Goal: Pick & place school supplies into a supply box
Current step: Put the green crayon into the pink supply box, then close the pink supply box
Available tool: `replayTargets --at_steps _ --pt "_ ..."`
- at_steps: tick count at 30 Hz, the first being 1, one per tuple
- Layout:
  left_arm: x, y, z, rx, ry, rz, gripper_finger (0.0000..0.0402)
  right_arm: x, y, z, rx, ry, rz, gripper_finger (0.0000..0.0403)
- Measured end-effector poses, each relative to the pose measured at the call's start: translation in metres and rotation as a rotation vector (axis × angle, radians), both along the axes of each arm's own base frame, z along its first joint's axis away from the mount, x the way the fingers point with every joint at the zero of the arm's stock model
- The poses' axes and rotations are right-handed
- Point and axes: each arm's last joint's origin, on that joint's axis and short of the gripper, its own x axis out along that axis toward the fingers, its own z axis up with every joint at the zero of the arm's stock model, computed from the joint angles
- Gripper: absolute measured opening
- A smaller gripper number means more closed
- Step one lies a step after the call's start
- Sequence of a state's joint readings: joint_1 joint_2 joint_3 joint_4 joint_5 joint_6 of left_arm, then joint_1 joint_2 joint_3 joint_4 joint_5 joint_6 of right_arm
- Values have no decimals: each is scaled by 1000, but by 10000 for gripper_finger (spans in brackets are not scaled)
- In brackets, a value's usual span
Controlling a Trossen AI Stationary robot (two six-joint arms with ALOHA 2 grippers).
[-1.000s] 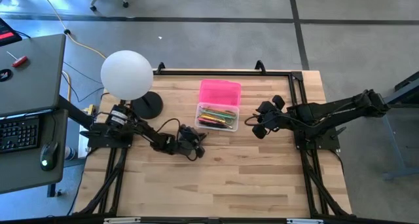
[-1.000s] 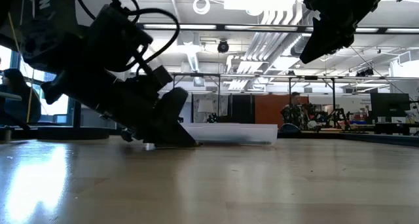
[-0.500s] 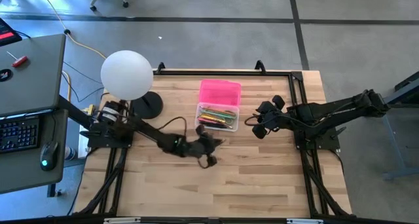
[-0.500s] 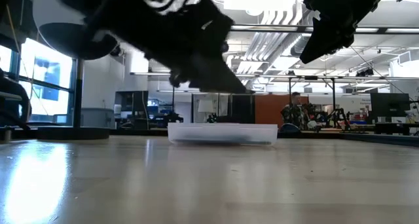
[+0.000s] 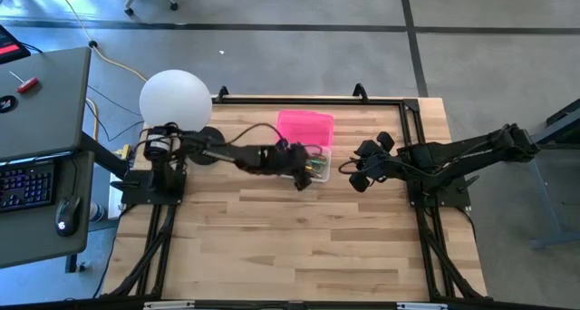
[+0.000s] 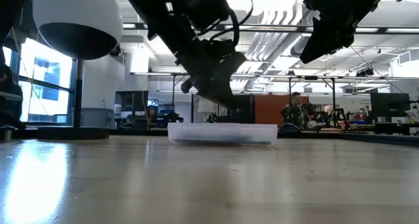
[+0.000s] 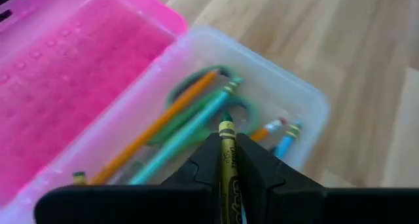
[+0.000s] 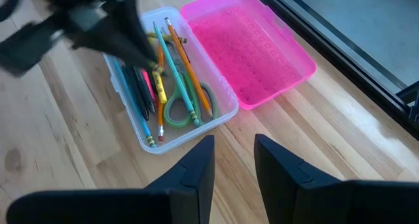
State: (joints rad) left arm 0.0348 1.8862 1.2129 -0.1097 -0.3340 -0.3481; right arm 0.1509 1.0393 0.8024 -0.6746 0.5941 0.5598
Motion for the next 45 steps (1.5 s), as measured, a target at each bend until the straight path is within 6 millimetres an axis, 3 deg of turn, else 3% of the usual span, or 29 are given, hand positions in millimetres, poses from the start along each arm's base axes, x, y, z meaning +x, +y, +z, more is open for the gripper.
replayTargets --at_steps 7,22,34,40,45 --pt "0 27 -9 -68 5 42 75 0 0 0 0 0 0 87" --pt "0 26 -13 -73 26 33 78 0 0 0 14 -12 -16 87" --pt "-1 28 -12 -1 38 57 165 0 0 0 16 -17 -17 87" --pt "0 27 16 3 -23 31 170 6 -1 -4 -67 -10 -58 87" --pt "3 28 55 19 -31 15 170 16 -5 -38 -165 -118 -12 87"
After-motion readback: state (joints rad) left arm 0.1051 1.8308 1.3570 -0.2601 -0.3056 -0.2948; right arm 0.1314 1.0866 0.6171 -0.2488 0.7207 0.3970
